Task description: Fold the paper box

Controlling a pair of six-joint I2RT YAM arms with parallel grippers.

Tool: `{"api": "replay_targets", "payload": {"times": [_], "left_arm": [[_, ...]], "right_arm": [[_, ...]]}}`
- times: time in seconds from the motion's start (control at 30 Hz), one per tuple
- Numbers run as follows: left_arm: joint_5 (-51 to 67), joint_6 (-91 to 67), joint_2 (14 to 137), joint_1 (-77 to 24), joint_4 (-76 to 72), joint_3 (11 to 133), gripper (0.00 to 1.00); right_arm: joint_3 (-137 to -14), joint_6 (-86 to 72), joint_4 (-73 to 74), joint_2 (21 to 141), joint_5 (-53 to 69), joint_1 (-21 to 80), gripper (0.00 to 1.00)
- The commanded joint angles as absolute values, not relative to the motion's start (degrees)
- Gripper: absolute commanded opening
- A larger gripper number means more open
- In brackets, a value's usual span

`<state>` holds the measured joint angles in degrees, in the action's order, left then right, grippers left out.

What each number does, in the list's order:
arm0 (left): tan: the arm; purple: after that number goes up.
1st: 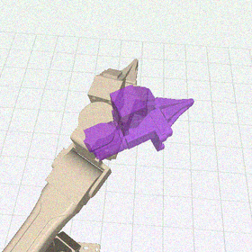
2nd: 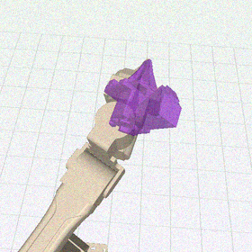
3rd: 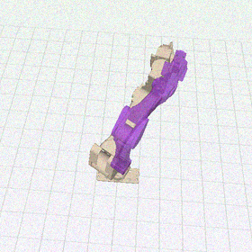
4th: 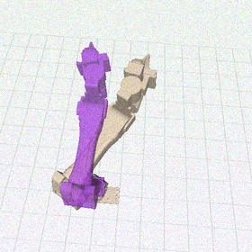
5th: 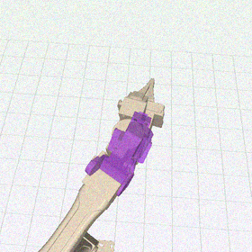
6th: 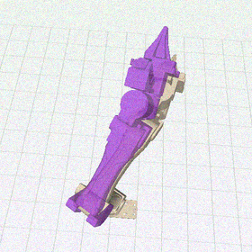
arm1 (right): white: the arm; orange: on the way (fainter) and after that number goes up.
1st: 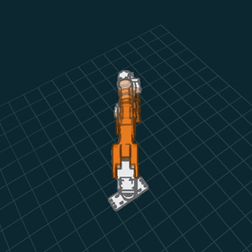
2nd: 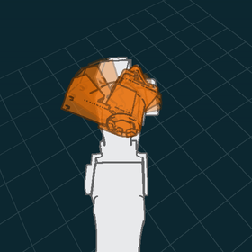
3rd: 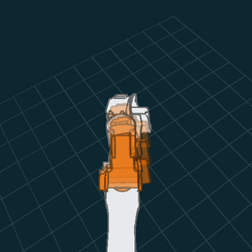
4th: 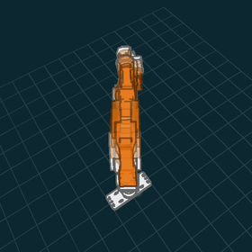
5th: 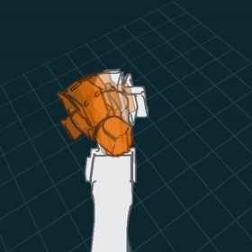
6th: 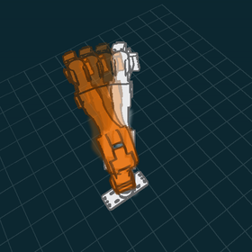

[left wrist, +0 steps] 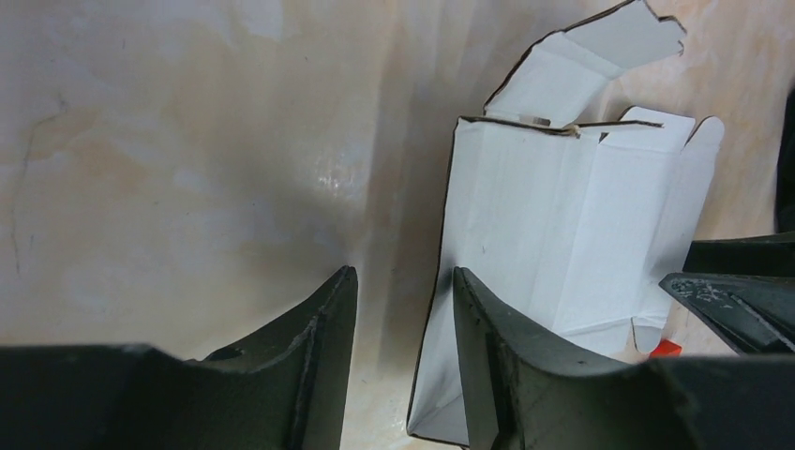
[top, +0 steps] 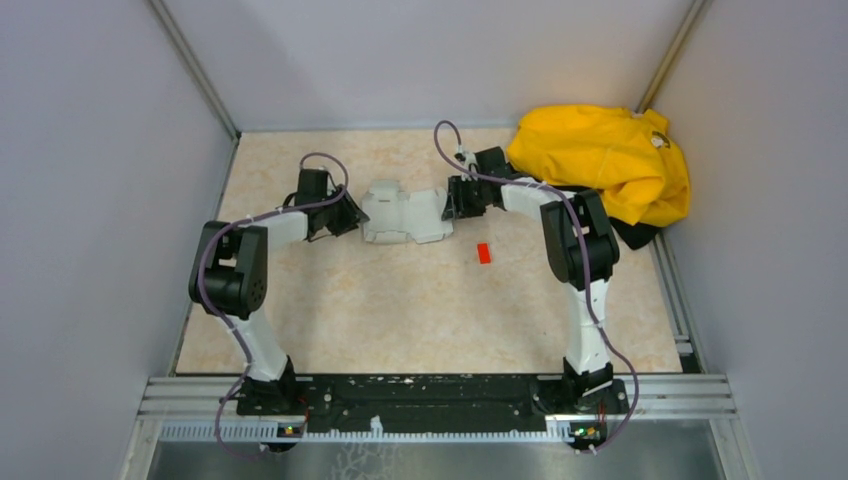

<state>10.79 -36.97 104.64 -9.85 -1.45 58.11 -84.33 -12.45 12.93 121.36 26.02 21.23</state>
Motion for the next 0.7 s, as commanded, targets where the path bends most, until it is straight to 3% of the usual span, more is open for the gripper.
{"api": "replay_targets", "payload": {"times": [0.0, 0.17, 0.57, 0.67], "left_arm": [[12.4, -35.4, 106.1, -9.5, -1.7, 62.1, 0.48], [11.4, -33.4, 106.9, -9.5, 2.0, 66.3, 0.47], [7.3, -26.9, 108.1, -10.5, 13.3, 76.6, 0.23], [7.2, -26.8, 107.2, -10.6, 13.1, 76.3, 0.22]], "right_arm": [[-82.4, -12.1, 10.1, 119.6, 26.8, 21.7, 0.41], [-80.5, -12.3, 9.7, 118.1, 27.1, 23.3, 0.39], [-74.0, -15.3, 7.5, 114.0, 28.1, 27.6, 0.34], [-71.5, -18.7, 5.0, 112.9, 29.7, 28.0, 0.33]]}}
